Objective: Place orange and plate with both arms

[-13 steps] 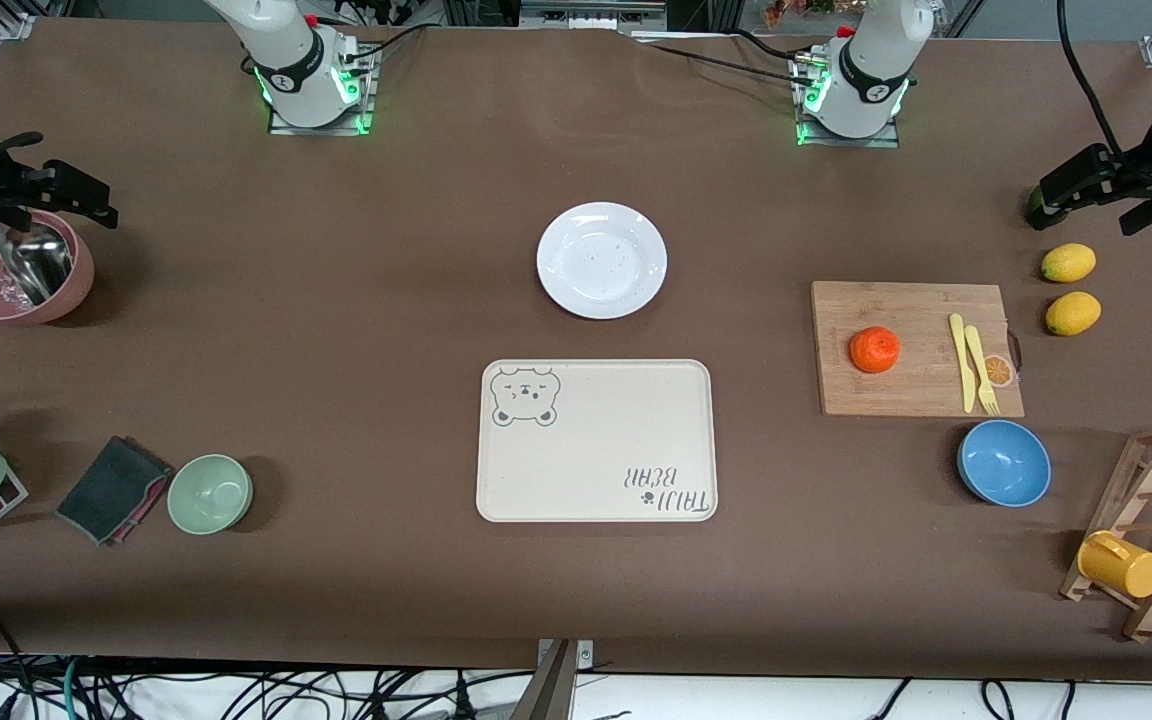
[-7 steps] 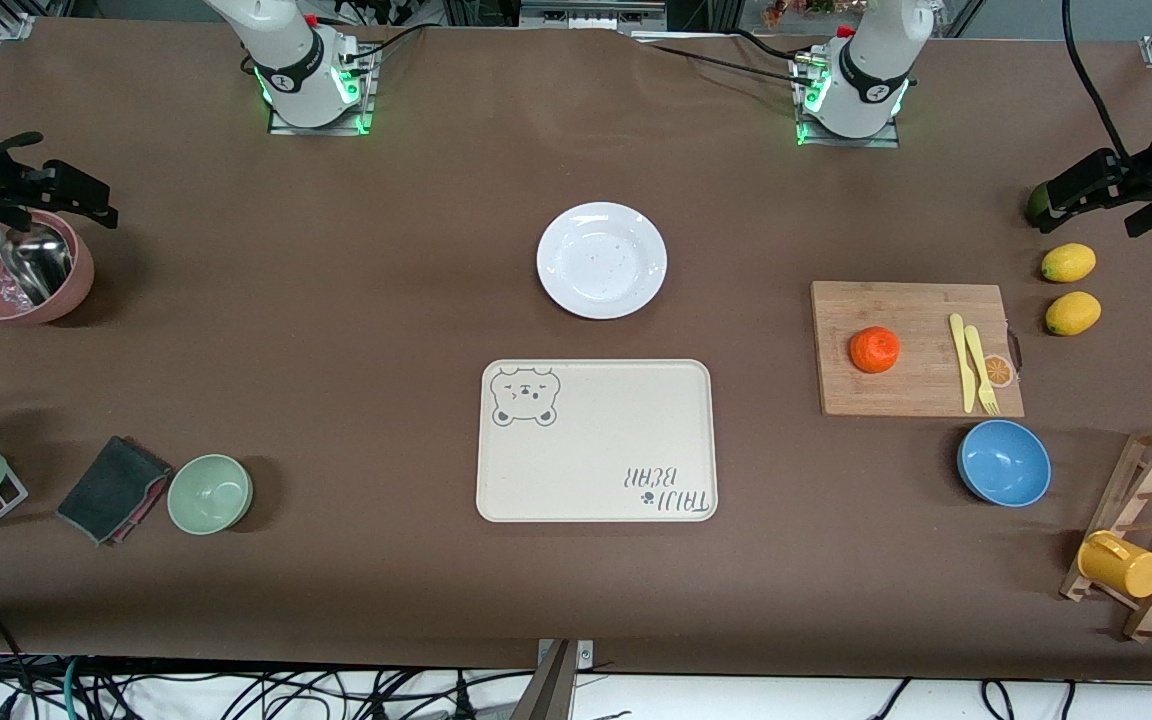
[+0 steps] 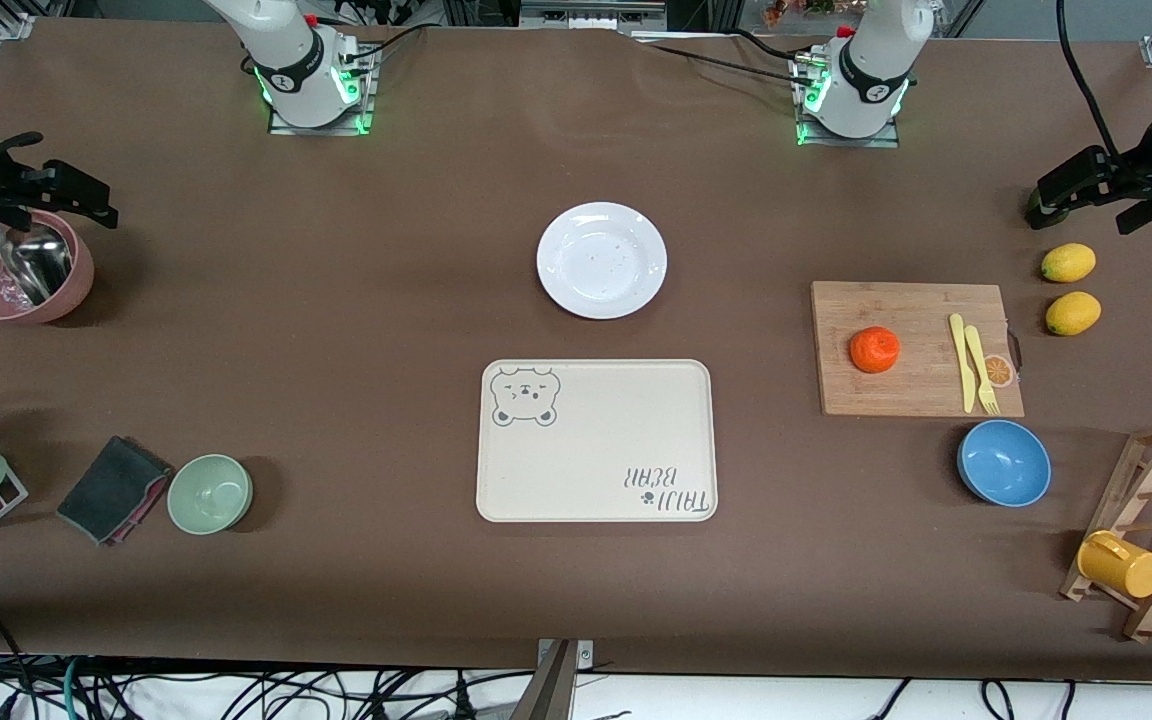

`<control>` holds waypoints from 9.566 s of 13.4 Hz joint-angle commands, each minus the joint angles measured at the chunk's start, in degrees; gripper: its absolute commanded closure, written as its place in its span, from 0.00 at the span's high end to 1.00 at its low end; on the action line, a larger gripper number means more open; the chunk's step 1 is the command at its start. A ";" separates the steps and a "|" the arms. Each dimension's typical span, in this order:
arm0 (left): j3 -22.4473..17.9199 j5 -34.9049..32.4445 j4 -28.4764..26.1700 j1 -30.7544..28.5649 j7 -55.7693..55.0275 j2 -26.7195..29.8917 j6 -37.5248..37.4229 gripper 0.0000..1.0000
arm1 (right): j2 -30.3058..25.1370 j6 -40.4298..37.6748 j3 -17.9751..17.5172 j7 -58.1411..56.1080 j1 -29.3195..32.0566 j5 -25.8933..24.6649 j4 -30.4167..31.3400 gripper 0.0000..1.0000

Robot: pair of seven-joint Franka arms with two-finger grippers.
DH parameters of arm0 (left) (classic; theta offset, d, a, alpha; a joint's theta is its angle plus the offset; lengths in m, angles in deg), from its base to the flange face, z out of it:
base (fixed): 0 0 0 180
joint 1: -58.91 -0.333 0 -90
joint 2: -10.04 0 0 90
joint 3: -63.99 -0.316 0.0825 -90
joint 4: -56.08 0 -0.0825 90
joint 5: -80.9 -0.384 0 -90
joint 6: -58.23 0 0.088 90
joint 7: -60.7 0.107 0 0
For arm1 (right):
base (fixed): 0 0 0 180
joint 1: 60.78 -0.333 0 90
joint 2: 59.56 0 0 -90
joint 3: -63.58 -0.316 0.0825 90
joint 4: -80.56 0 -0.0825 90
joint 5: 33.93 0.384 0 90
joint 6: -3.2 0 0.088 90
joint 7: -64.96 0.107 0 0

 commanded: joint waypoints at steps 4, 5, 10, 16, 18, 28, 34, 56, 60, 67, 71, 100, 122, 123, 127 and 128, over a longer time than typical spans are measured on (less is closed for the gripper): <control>0.01 -0.85 1.82 -0.04 0.28 -1.26 -0.84 1.00 | -0.40 -0.29 -0.43 -0.41 0.56 0.90 0.24 1.00; 0.01 -1.20 1.82 -0.04 0.28 -1.53 -0.14 1.00 | -0.40 -0.37 -0.34 -0.41 0.56 0.90 0.24 1.00; -0.08 -1.29 -0.11 -1.27 0.72 -3.64 4.00 1.00 | -0.31 -0.29 -0.34 -0.41 0.65 0.90 0.24 1.00; -0.43 -1.29 -10.03 -2.42 0.89 -6.36 9.01 1.00 | -0.31 -0.29 -0.43 -0.41 0.56 0.81 0.24 1.00; -0.43 -1.29 -14.07 -2.42 0.81 -6.28 11.73 1.00 | -0.31 0.06 -0.43 -0.50 0.56 0.90 0.24 1.00; 1.06 -0.32 -33.50 -1.02 0.02 -7.06 35.44 1.00 | -0.31 -0.11 -0.34 -1.20 0.65 1.08 0.24 1.00; 1.06 -0.32 -37.55 1.71 -3.41 -13.73 46.61 1.00 | -0.31 -0.20 -0.34 -1.20 0.65 1.08 0.24 1.00; 6.23 -0.06 -33.26 8.29 -9.98 -15.85 53.22 0.00 | -0.31 -0.37 -0.34 -1.29 0.65 1.08 0.24 1.00; 9.67 0.12 -24.65 15.05 -20.52 -19.97 48.92 0.00 | -0.31 -0.29 -0.25 -1.29 0.65 1.08 0.24 1.00; 21.17 0.29 -21.64 23.24 -46.54 -22.98 48.39 0.00 | -0.31 -0.29 -0.25 -1.20 0.65 1.08 0.24 1.00; 25.84 3.90 -25.68 24.91 -51.04 -23.32 49.00 0.00 | -0.31 -0.37 -0.25 -1.56 0.65 1.16 0.24 1.00; 20.22 2.76 -30.61 8.41 -52.55 -4.89 55.08 1.00 | -0.31 -0.55 -0.25 -1.56 0.65 1.17 0.24 1.00; 1.41 0.91 -5.30 -1.00 -12.68 5.59 5.85 1.00 | 34.93 23.44 -7.81 -47.84 -8.91 69.35 17.37 1.00; 1.41 0.91 -5.30 -1.79 -9.34 5.68 5.85 1.00 | 35.28 25.10 -7.81 -48.83 -10.84 70.67 17.90 1.00; 1.15 0.82 -5.30 -1.98 -3.15 5.76 0.96 1.00 | 35.90 39.93 -7.81 -48.84 -22.96 79.61 20.01 1.00; 1.15 0.82 -5.30 -1.98 -3.15 5.85 -0.64 1.00 | 35.90 42.23 -7.81 -48.93 -25.43 80.61 20.10 1.00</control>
